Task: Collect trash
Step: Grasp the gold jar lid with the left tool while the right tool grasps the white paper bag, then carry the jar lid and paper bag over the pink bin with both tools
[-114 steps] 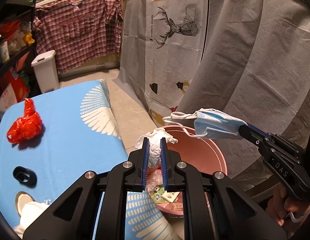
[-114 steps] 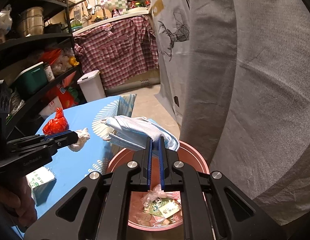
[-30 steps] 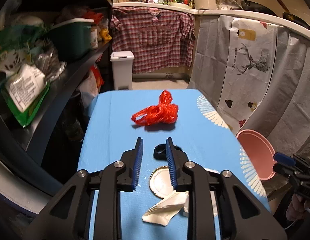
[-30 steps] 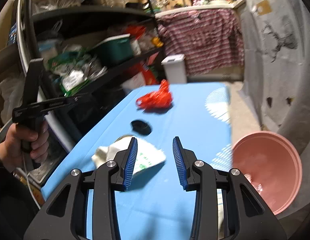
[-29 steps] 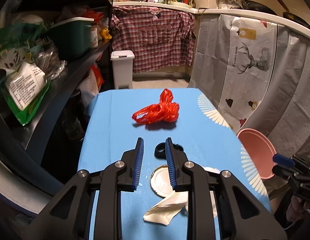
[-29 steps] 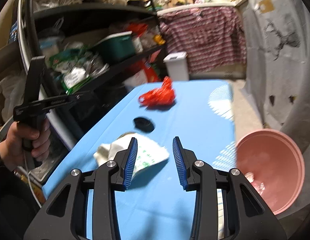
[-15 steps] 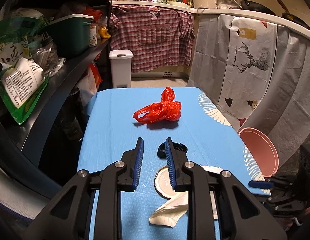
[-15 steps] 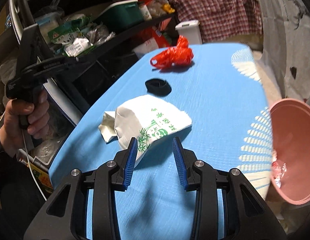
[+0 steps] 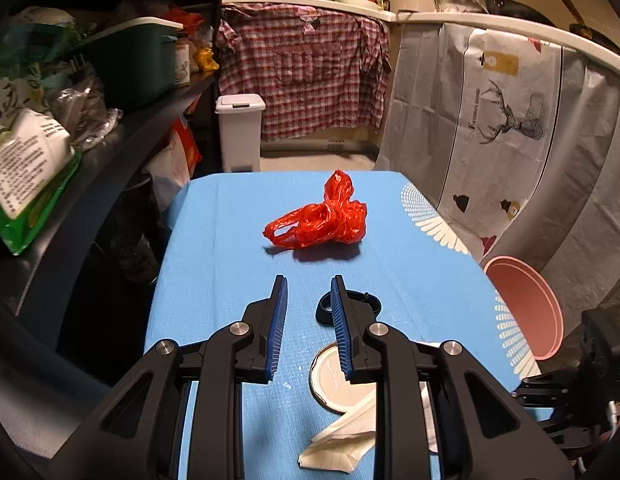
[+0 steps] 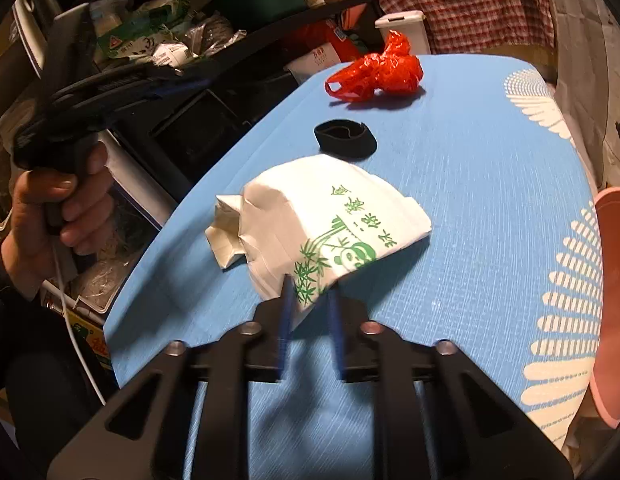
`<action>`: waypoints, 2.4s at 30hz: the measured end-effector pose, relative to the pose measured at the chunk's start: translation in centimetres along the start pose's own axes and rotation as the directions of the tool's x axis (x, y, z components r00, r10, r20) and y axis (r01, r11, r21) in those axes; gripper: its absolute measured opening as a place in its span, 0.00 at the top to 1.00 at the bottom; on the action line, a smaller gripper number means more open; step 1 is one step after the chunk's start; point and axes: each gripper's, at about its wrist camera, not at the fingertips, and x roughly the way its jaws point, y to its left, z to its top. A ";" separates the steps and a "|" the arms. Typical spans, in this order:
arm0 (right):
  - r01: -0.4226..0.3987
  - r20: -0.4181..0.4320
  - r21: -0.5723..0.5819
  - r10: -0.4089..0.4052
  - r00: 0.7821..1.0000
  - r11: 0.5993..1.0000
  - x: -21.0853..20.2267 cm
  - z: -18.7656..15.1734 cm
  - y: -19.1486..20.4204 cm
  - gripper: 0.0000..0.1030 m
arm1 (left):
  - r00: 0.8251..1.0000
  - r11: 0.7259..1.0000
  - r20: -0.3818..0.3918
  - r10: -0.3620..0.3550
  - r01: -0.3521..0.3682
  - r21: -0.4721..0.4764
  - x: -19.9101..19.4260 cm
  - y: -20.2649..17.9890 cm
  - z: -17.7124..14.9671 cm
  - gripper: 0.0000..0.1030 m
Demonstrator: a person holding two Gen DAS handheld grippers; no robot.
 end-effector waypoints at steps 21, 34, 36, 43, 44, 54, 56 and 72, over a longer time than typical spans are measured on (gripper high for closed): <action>0.090 0.114 0.031 -0.093 0.989 0.995 -3.7 0.9 -4.5 0.94 | 0.964 0.996 -0.262 -0.042 0.060 0.062 8.4 -0.5 -4.5 0.78; 0.091 0.149 0.020 -0.093 0.984 0.996 -4.8 1.0 -4.1 0.94 | 0.952 0.991 -0.306 0.020 0.021 0.132 8.6 -1.0 -5.7 0.97; 0.092 0.158 0.020 -0.094 0.983 0.996 -5.1 1.1 -4.0 0.94 | 0.958 0.992 -0.286 0.029 0.009 0.130 8.1 -1.0 -5.2 0.97; 0.106 0.185 0.012 -0.107 0.977 0.994 -6.4 0.9 -3.6 0.95 | 0.971 0.994 -0.234 0.044 -0.018 0.112 6.3 -0.9 -4.2 0.97; 0.109 0.189 0.013 -0.109 0.976 0.994 -6.6 0.9 -3.5 0.95 | 0.973 0.994 -0.227 0.046 -0.022 0.108 6.0 -0.9 -4.0 0.97; 0.129 0.235 0.022 -0.130 0.963 0.991 -8.7 0.7 -3.2 0.95 | 0.986 0.997 -0.163 0.034 -0.022 0.074 3.6 -1.5 -2.8 0.97; 0.135 0.248 0.026 -0.137 0.959 0.991 -9.3 0.6 -3.2 0.95 | 0.987 0.997 -0.156 0.031 -0.019 0.075 3.3 -1.9 -2.7 0.97; 0.192 0.353 0.079 -0.207 0.913 0.978 -16.0 2.0 -4.8 0.95 | 0.990 0.996 -0.140 -0.010 0.022 0.084 1.2 -5.6 -2.6 0.97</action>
